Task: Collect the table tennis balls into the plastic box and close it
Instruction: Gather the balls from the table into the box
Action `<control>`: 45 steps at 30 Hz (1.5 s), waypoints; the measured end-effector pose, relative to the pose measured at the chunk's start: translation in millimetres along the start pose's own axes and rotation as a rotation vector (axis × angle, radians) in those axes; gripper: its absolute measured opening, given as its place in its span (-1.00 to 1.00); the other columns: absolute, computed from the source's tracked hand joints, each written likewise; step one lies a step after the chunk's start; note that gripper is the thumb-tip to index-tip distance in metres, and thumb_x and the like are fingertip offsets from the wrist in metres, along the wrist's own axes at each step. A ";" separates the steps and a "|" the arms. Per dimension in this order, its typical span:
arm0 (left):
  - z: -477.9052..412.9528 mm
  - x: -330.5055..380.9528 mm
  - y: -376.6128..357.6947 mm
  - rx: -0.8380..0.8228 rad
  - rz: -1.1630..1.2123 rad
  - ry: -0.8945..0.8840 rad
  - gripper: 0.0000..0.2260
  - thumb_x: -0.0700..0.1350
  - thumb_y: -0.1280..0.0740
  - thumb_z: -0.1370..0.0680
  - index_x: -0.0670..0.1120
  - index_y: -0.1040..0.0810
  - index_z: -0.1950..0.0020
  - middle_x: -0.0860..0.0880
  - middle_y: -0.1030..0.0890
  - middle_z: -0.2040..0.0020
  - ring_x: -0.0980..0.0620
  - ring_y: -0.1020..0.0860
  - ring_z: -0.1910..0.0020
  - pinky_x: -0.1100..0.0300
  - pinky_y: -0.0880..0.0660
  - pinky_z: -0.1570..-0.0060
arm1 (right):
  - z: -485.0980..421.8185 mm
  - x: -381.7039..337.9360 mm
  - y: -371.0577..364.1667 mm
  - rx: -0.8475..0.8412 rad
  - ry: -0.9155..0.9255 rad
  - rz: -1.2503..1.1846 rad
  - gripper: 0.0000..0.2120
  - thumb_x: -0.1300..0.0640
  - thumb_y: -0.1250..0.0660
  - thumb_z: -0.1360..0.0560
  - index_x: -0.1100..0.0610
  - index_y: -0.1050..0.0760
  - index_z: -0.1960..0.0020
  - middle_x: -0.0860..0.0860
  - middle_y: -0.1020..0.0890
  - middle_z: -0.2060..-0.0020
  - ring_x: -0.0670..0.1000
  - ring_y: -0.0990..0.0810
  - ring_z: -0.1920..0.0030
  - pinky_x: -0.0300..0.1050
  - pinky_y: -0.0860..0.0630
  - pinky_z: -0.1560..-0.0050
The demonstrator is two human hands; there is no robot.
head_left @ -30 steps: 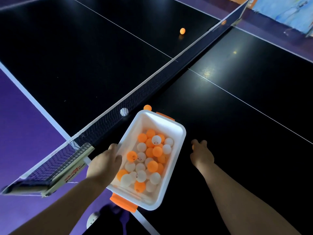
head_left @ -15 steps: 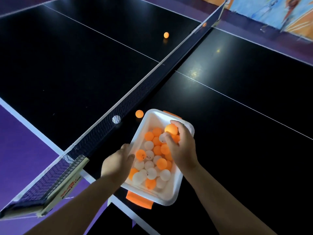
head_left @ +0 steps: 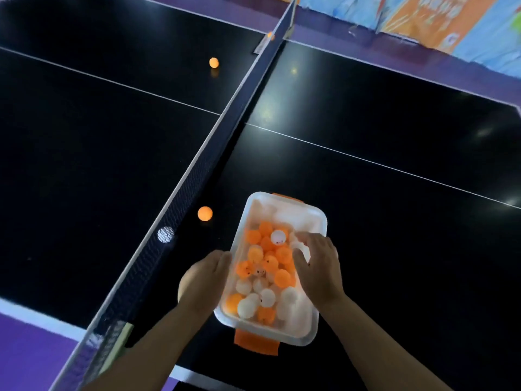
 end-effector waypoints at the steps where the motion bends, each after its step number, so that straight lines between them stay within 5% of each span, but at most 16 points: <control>1: -9.6 0.2 6.1 0.007 0.032 -0.024 -0.76 0.01 -0.14 -0.60 0.19 -0.37 0.27 0.06 -0.55 0.24 -0.03 -0.53 0.16 0.14 -0.42 0.14 | -0.8 0.2 -2.3 0.001 -0.004 0.017 -0.70 0.03 -0.18 -0.47 0.08 -0.49 -0.15 -0.03 -0.60 -0.05 0.00 -0.50 -0.10 -0.15 -0.27 -0.12; 4: -55.8 -2.1 12.0 -0.009 -0.147 -0.104 -0.78 -0.09 -0.12 -0.62 0.02 -0.51 -0.17 -0.08 -0.53 -0.20 -0.03 -0.47 -0.18 0.13 -0.40 -0.14 | -2.4 -0.6 -7.2 0.037 0.011 0.081 -0.63 -0.05 -0.15 -0.45 0.11 -0.50 -0.13 0.02 -0.61 -0.01 0.05 -0.53 -0.06 -0.12 -0.27 -0.11; 6: -92.5 -5.8 4.5 -0.062 -0.373 -0.145 -0.64 -0.14 -0.13 -0.61 -0.06 -0.34 -0.41 -0.07 -0.34 -0.41 -0.05 -0.30 -0.37 0.07 -0.32 -0.32 | -3.6 0.4 -10.0 0.052 0.005 0.128 -0.62 -0.06 -0.15 -0.44 0.11 -0.51 -0.13 0.02 -0.62 0.01 0.05 -0.54 -0.05 -0.11 -0.27 -0.11; 10: -135.4 -15.0 -19.2 -0.227 -0.717 -0.211 -0.48 -0.17 -0.18 -0.59 -0.02 -0.11 -0.52 -0.06 0.01 -0.56 -0.05 0.07 -0.53 0.06 -0.16 -0.45 | -5.5 0.1 -15.6 0.055 0.013 0.238 -0.65 -0.04 -0.18 -0.45 0.14 -0.53 -0.09 0.02 -0.62 0.07 0.08 -0.57 0.03 -0.07 -0.36 -0.07; 13: -146.9 -25.2 -27.3 -0.277 -0.833 -0.213 -0.45 -0.22 -0.20 -0.57 -0.02 -0.11 -0.52 -0.11 0.03 -0.56 -0.10 0.05 -0.53 0.02 -0.15 -0.43 | -5.7 -0.2 -19.7 0.050 0.014 0.324 -0.66 -0.03 -0.18 -0.45 0.15 -0.54 -0.07 0.03 -0.64 0.08 0.07 -0.59 0.05 -0.05 -0.42 -0.05; 18: -136.0 -28.4 -44.3 -0.358 -0.838 -0.328 -0.57 -0.27 -0.20 -0.56 -0.10 -0.29 -0.43 -0.16 -0.34 -0.33 -0.13 -0.31 -0.29 0.08 -0.41 -0.20 | -2.1 0.6 -14.0 0.072 -0.002 0.365 -0.67 -0.01 -0.19 -0.45 0.16 -0.55 -0.06 0.03 -0.65 0.08 0.05 -0.60 0.06 -0.10 -0.43 -0.04; 23: -127.6 10.0 -8.6 -0.160 -0.209 -0.202 -0.67 -0.02 -0.19 -0.59 -0.10 -0.42 -0.31 -0.13 -0.50 -0.23 -0.12 -0.48 -0.18 0.07 -0.39 -0.14 | 3.1 -2.4 1.7 0.227 0.015 0.286 -0.75 0.15 -0.21 -0.45 0.20 -0.55 -0.05 0.07 -0.60 0.06 0.04 -0.52 0.01 -0.10 -0.49 -0.03; 26: -94.4 57.0 21.0 0.011 0.013 -0.360 -0.67 0.10 -0.23 -0.52 -0.04 -0.47 -0.20 0.05 -0.55 -0.05 0.05 -0.52 0.00 0.19 -0.37 0.02 | 10.2 5.3 11.3 0.341 -0.043 0.320 -0.74 0.37 -0.28 -0.38 0.22 -0.56 -0.03 0.13 -0.57 0.00 0.07 -0.46 -0.05 -0.05 -0.48 -0.08; 28: -70.8 81.1 14.5 -0.069 -0.008 -0.524 -0.62 0.15 -0.33 -0.43 0.00 -0.50 -0.17 0.11 -0.48 0.03 0.13 -0.47 0.08 0.23 -0.39 0.10 | 10.2 6.4 11.6 0.361 -0.041 0.341 -0.73 0.41 -0.26 -0.35 0.21 -0.57 0.01 0.14 -0.57 0.01 0.11 -0.49 -0.03 0.00 -0.50 -0.06; 30: -49.1 94.4 -10.2 -0.234 -0.144 -0.689 -0.58 0.17 -0.41 -0.39 0.04 -0.53 -0.19 0.08 -0.48 0.00 0.11 -0.44 0.00 0.23 -0.42 -0.02 | 9.0 4.3 9.6 0.350 -0.018 0.351 -0.76 0.42 -0.28 -0.33 0.21 -0.59 0.09 0.14 -0.58 0.05 0.14 -0.53 0.01 0.03 -0.53 0.00; 33: -28.9 96.2 -33.0 -0.390 -0.329 -0.802 -0.51 0.17 -0.40 -0.40 0.07 -0.49 -0.29 0.04 -0.52 -0.23 0.07 -0.29 -0.29 0.22 -0.13 -0.26 | 8.9 -1.6 4.1 0.304 0.026 0.383 -0.81 0.40 -0.29 -0.33 0.19 -0.61 0.17 0.13 -0.61 0.09 0.17 -0.57 0.07 0.05 -0.53 0.06; 37: -38.2 92.3 -16.2 -0.344 -0.351 -0.803 -0.44 0.22 -0.34 -0.41 0.07 -0.41 -0.37 0.08 -0.48 -0.33 0.08 -0.22 -0.40 0.23 -0.05 -0.31 | 3.7 -13.9 -2.3 0.240 0.095 0.380 -0.81 0.35 -0.25 -0.32 0.16 -0.60 0.23 0.08 -0.61 0.17 0.13 -0.58 0.16 0.00 -0.53 0.12; 40: -75.3 80.4 39.6 -0.077 -0.260 -0.741 -0.52 0.19 -0.19 -0.43 -0.02 -0.53 -0.25 0.00 -0.62 -0.15 -0.05 -0.47 -0.23 0.05 -0.32 -0.29 | -2.2 -21.1 -5.3 0.230 0.105 0.331 -0.82 0.33 -0.22 -0.37 0.17 -0.59 0.24 0.06 -0.60 0.21 0.10 -0.57 0.17 -0.04 -0.51 0.12; 45: -140.4 -17.3 130.1 0.144 -0.142 -0.251 -0.66 -0.07 -0.09 -0.57 -0.01 -0.49 -0.29 -0.02 -0.60 -0.18 -0.08 -0.54 -0.15 -0.03 -0.51 -0.12 | -13.8 -48.1 -31.6 0.169 0.202 0.231 -0.83 0.34 -0.21 -0.39 0.20 -0.56 0.23 0.09 -0.58 0.24 0.12 -0.54 0.20 -0.05 -0.51 0.20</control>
Point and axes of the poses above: each hand's wrist, its own z-axis away from the middle knuckle, its own y-axis out of the back of the hand, x = y × z, the point moved 9 cm from there along -z, towards the middle knuckle
